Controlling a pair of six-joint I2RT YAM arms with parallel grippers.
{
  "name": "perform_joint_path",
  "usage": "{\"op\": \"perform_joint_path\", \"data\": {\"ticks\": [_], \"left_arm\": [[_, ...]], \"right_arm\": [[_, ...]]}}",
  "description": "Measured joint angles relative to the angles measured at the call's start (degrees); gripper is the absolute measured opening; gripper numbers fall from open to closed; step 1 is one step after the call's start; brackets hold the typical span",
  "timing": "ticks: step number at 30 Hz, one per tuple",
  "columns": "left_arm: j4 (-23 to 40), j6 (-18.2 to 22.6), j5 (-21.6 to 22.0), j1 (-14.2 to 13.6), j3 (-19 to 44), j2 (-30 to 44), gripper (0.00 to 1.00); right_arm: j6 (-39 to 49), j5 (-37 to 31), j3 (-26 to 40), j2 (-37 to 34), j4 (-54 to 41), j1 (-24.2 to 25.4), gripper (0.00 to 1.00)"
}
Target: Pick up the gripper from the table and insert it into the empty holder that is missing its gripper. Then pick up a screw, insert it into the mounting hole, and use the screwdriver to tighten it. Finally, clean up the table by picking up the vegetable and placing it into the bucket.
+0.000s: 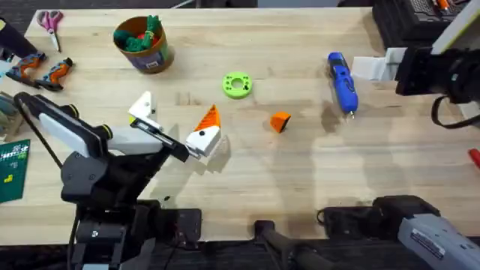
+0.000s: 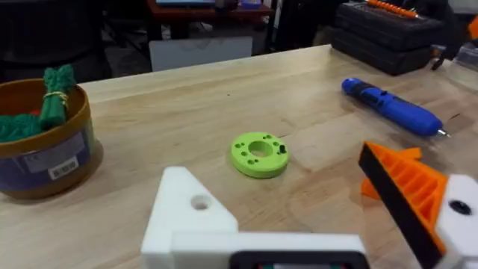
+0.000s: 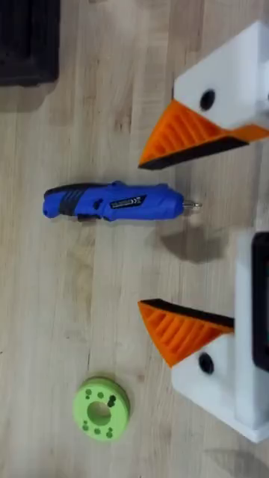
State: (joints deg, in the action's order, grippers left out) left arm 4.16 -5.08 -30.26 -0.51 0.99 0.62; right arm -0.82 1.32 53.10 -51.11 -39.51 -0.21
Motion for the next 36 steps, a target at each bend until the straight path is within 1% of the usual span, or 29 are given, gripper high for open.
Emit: {"op": "perform_joint_path", "data": {"ticks": [3,8,17,22,26,32,36], "left_arm": [[0.00,-2.76,-0.17,0.00,0.00,0.00,0.986],[-0.02,-4.84,-0.21,0.00,0.00,0.00,0.986],[-0.15,-5.75,-0.17,0.00,-0.04,0.00,0.986],[-0.13,-4.65,-0.63,0.00,-0.04,0.00,0.986],[-0.07,-3.84,-3.66,0.00,-0.04,0.00,0.986],[0.37,1.05,-11.89,0.00,-0.04,0.00,0.985],[0.68,2.92,-15.22,0.00,-0.04,0.00,0.986]], "right_arm": [[-0.02,0.00,0.00,0.00,0.00,0.00,0.994],[-0.02,0.00,0.00,0.00,0.00,0.00,0.993],[0.00,0.00,0.00,0.00,0.00,0.00,0.994],[-0.01,0.00,0.00,0.01,0.01,0.00,0.994],[-0.23,0.32,0.00,0.00,0.00,0.00,0.994],[-0.30,1.29,0.00,0.00,-0.03,0.00,0.993],[-0.48,2.07,0.00,0.00,-1.22,0.00,0.993]]}}
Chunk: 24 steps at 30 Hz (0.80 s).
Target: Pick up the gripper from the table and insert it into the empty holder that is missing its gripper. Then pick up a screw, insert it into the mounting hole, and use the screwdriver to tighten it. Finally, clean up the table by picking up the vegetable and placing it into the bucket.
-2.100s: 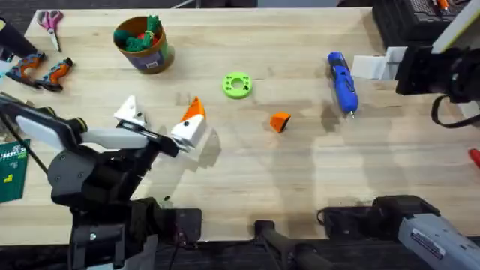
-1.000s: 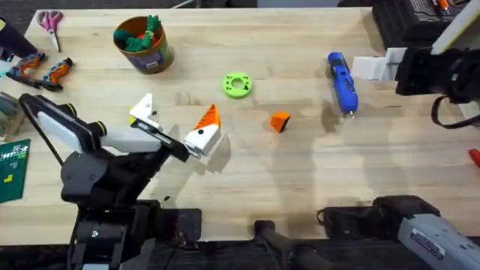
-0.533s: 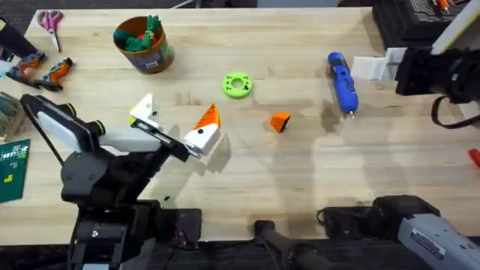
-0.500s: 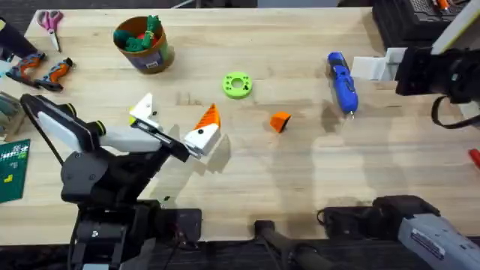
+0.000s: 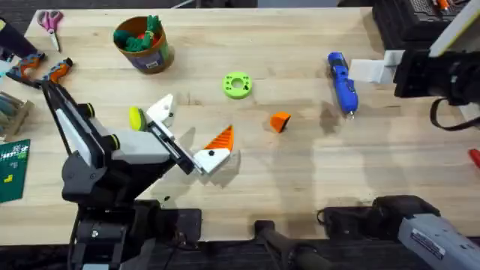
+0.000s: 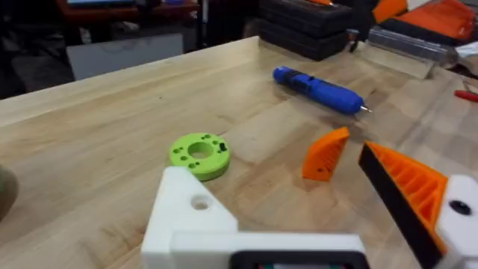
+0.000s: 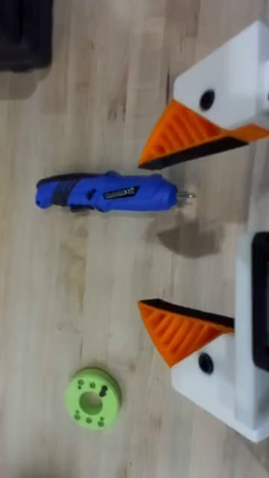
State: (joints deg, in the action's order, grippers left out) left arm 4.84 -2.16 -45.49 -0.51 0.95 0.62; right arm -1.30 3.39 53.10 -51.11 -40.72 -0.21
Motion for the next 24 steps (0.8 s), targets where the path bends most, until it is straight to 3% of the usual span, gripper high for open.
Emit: {"op": "perform_joint_path", "data": {"ticks": [5,9,15,24], "left_arm": [[0.17,2.57,-2.07,0.00,0.00,0.00,0.986],[0.24,4.27,-2.63,0.00,0.00,0.00,0.986],[0.24,5.16,-2.78,0.00,0.00,0.00,0.986],[0.24,5.19,-2.78,0.00,0.00,0.00,0.986]], "right_arm": [[-1.50,1.16,0.11,-1.71,-1.76,-2.22,0.994],[-2.17,1.40,0.89,-7.07,-2.31,-8.54,0.994],[-1.86,1.76,7.73,-17.29,-5.94,-18.79,0.994],[5.08,2.26,12.11,-26.84,-8.01,-29.40,0.993]]}}
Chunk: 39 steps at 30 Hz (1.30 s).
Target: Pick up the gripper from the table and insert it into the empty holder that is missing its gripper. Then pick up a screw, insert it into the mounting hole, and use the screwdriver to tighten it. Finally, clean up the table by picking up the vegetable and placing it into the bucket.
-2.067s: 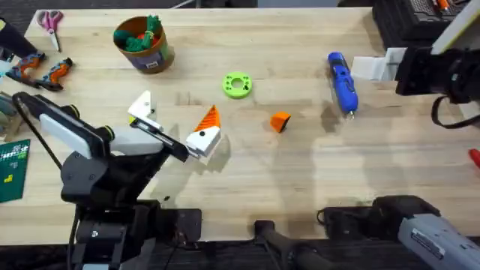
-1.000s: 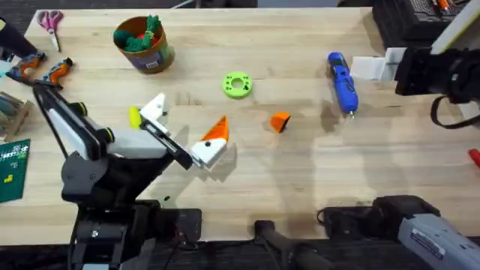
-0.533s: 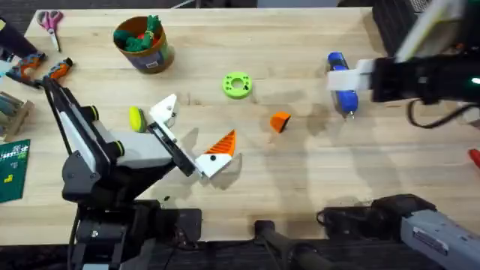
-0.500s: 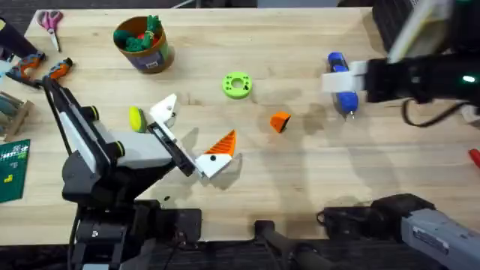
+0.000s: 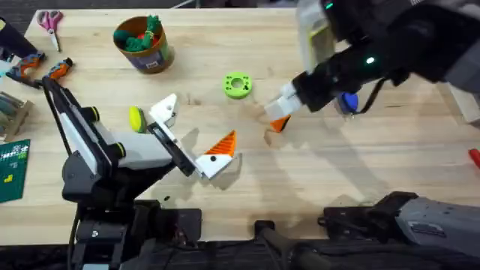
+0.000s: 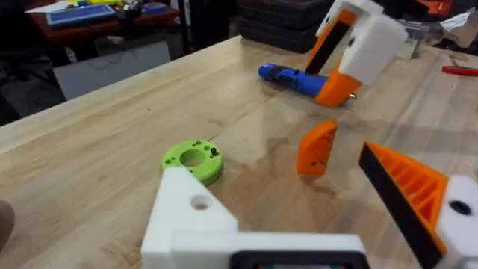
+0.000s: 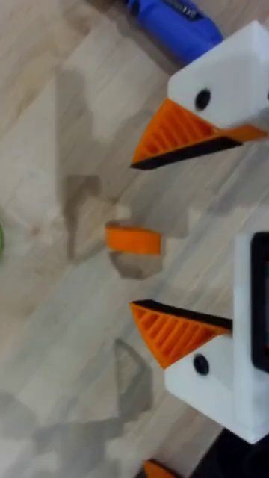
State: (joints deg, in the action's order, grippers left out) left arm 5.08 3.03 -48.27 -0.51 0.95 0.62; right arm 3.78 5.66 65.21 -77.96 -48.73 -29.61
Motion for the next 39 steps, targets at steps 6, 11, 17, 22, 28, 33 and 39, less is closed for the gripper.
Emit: {"op": "perform_joint_path", "data": {"ticks": [6,11,17,22,28,33,39], "left_arm": [[0.00,0.00,0.00,0.00,0.00,0.00,0.986],[0.00,0.01,0.00,0.00,0.00,0.02,0.986],[0.00,0.02,0.00,0.00,0.00,0.00,0.986],[0.00,0.02,0.00,0.00,0.00,0.00,0.986],[0.00,0.00,0.00,0.00,0.00,0.00,0.986],[0.00,0.01,0.00,0.00,0.00,0.00,0.986],[0.00,0.02,0.00,0.00,0.00,0.01,0.986]], "right_arm": [[2.06,0.01,0.20,-3.40,-1.09,-2.46,0.993],[2.04,0.01,0.31,-7.67,-1.05,-2.46,0.993],[3.09,0.01,0.31,-9.48,-2.17,-2.46,0.994],[3.53,-0.01,0.33,-10.12,-3.21,-2.46,0.992],[3.51,-0.01,0.33,-11.43,-3.21,-2.46,0.871],[3.54,-0.01,0.33,-11.43,-3.20,-2.46,0.658],[3.29,-0.04,0.46,-11.41,-3.15,-2.46,0.032]]}}
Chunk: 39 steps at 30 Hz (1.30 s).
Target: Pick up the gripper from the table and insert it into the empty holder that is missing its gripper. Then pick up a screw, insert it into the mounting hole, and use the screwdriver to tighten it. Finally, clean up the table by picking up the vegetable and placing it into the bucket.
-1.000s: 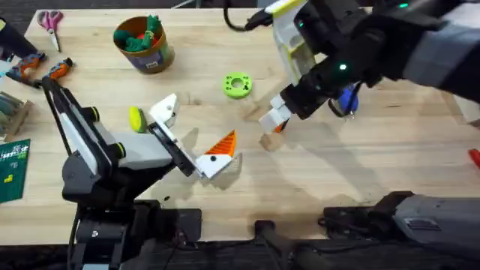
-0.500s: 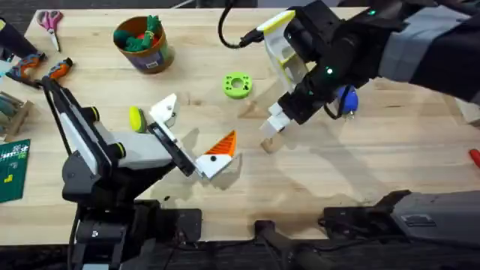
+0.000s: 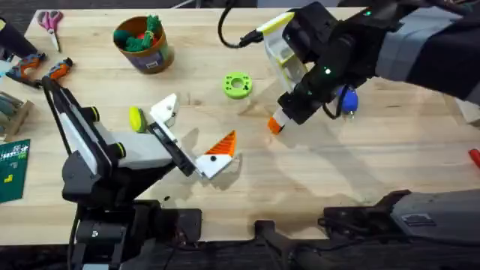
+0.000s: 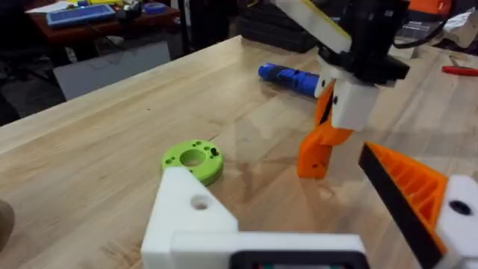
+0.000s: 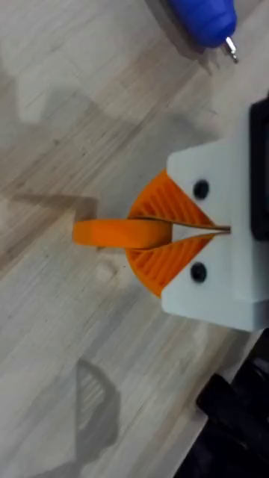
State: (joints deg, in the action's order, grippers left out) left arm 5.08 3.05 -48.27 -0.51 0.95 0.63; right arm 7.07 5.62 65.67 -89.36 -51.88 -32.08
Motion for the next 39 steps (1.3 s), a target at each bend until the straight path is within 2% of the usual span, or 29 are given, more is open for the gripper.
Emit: {"op": "perform_joint_path", "data": {"ticks": [6,10,14,19,25,32,35,39], "left_arm": [[0.00,-0.01,-0.03,0.00,0.00,-0.01,0.986],[0.07,0.00,-0.78,0.00,0.00,-0.01,0.986],[0.32,0.00,-2.98,0.00,0.00,-0.01,0.986],[0.79,0.57,-6.60,0.00,0.00,-0.01,0.986],[1.31,1.46,-10.47,0.00,0.00,-0.01,0.986],[1.57,1.68,-12.49,0.00,0.00,-0.01,0.986],[1.60,1.68,-12.63,0.00,0.00,-0.01,0.986],[1.62,1.70,-12.85,0.00,0.00,-0.01,0.986]], "right_arm": [[-0.88,0.81,0.15,-0.01,-0.37,0.00,0.013],[-1.29,4.81,1.90,-0.01,-2.42,0.89,0.013],[-1.33,10.33,6.48,0.00,-2.60,4.22,0.012],[-1.54,21.31,10.84,-0.02,-2.49,10.65,0.011],[-1.92,37.45,11.21,0.00,-5.31,17.05,0.011],[3.15,48.93,11.16,0.00,-10.00,18.87,0.011],[4.74,53.10,9.16,0.00,-8.54,19.30,0.011],[6.35,61.25,-0.11,0.00,-2.18,21.53,0.011]]}}
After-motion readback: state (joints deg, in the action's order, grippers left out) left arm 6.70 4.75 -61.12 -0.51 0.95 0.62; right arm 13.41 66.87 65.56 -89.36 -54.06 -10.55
